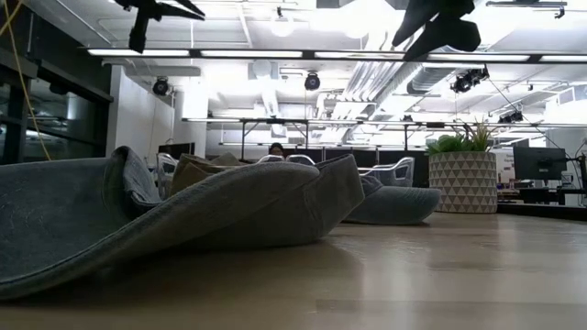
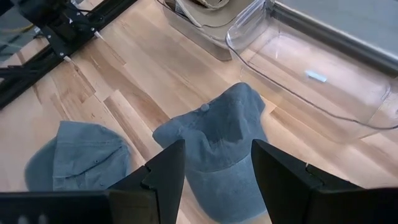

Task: Pick & Place hat
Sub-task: Put the bottom blue cap into the right transparent bin

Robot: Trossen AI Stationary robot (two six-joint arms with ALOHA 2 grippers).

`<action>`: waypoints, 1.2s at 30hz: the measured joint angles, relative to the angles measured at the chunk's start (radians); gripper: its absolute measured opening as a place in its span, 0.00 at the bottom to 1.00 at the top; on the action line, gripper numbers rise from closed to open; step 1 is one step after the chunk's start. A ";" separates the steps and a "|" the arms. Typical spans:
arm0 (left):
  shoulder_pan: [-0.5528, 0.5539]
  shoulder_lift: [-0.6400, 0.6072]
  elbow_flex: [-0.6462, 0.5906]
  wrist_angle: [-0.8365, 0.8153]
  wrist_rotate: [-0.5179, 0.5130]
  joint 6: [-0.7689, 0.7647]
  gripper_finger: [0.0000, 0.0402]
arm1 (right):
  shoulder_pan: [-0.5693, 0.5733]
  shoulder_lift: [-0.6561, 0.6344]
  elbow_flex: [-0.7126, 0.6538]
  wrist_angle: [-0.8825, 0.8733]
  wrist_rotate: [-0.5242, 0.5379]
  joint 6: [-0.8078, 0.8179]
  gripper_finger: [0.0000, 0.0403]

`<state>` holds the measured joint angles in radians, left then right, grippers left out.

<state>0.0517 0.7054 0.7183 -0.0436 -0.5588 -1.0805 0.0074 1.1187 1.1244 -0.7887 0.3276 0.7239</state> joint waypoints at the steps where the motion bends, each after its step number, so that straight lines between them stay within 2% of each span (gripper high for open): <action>1: 0.000 0.000 0.001 -0.019 0.039 -0.010 0.00 | 0.000 0.000 0.000 0.000 -0.004 0.019 0.44; 6: -0.001 -0.001 -0.001 -0.087 0.216 -0.019 0.00 | 0.000 0.000 0.000 -0.043 -0.029 0.153 0.44; 12: 0.000 0.018 -0.001 -0.084 0.315 0.012 0.00 | 0.004 0.000 0.000 -0.132 -0.055 0.296 0.44; 17: 0.000 0.019 0.000 -0.079 0.408 0.075 0.00 | 0.030 0.000 -0.038 -0.125 -0.054 0.368 0.44; 28: 0.000 0.019 0.000 -0.158 0.510 0.233 0.00 | 0.131 -0.002 -0.224 0.024 0.012 0.618 0.44; 36: 0.000 0.019 0.000 -0.248 0.585 0.236 0.00 | 0.200 -0.002 -0.309 0.061 0.044 0.773 0.44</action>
<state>0.0520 0.7245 0.7181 -0.2916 0.0264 -0.8450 0.2069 1.1164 0.8157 -0.7274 0.3720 1.4971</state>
